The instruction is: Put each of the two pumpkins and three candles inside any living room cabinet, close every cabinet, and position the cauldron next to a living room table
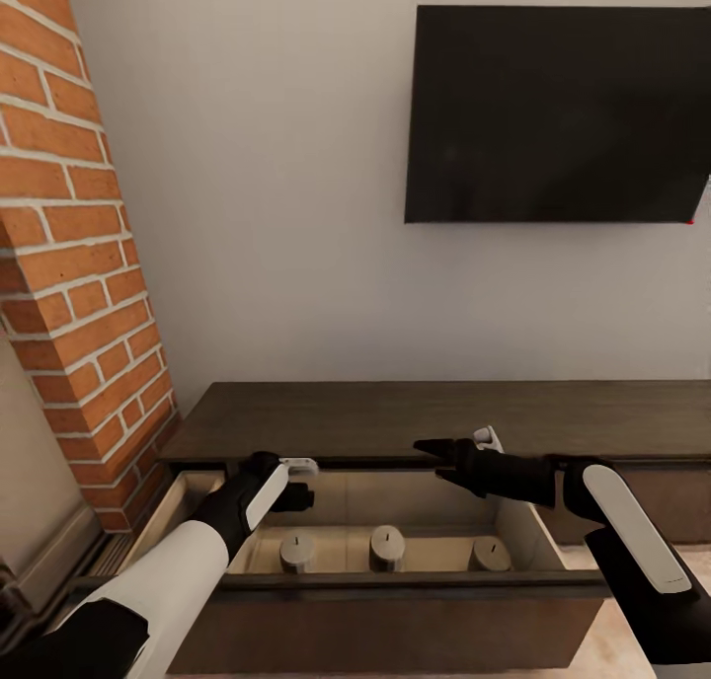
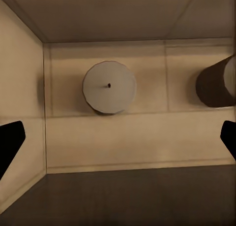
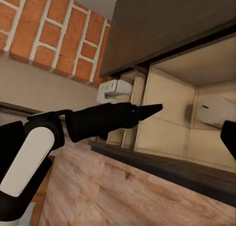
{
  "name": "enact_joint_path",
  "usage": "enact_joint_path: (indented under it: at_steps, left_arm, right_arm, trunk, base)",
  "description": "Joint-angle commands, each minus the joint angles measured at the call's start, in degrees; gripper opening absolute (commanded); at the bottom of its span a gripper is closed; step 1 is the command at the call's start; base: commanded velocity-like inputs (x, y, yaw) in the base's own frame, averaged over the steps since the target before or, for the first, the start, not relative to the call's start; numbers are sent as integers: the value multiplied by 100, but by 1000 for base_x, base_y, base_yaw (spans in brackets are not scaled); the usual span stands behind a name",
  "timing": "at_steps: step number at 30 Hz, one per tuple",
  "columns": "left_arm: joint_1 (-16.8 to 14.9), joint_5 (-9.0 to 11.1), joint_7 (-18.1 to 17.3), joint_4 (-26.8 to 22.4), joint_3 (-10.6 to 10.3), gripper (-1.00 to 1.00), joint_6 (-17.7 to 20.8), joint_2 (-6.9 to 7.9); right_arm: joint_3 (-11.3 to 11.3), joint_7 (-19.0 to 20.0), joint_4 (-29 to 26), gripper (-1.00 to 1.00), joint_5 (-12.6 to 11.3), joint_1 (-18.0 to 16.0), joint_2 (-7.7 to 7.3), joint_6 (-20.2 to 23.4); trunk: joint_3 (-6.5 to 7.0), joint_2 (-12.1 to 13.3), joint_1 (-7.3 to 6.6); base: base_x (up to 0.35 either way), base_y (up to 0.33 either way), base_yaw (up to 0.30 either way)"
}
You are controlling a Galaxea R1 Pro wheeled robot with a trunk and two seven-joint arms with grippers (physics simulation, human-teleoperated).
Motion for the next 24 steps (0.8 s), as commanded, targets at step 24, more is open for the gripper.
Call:
enact_joint_path:
  at_steps: [24]
  left_arm:
    - [41, 17, 68, -2070, -12, 100, 1022, 37]
  right_arm:
    - [49, -68, 12, 100, -44, -4, 5, 2]
  trunk:
    - [526, 30, -63]
  base:
    - [-66, 0, 0]
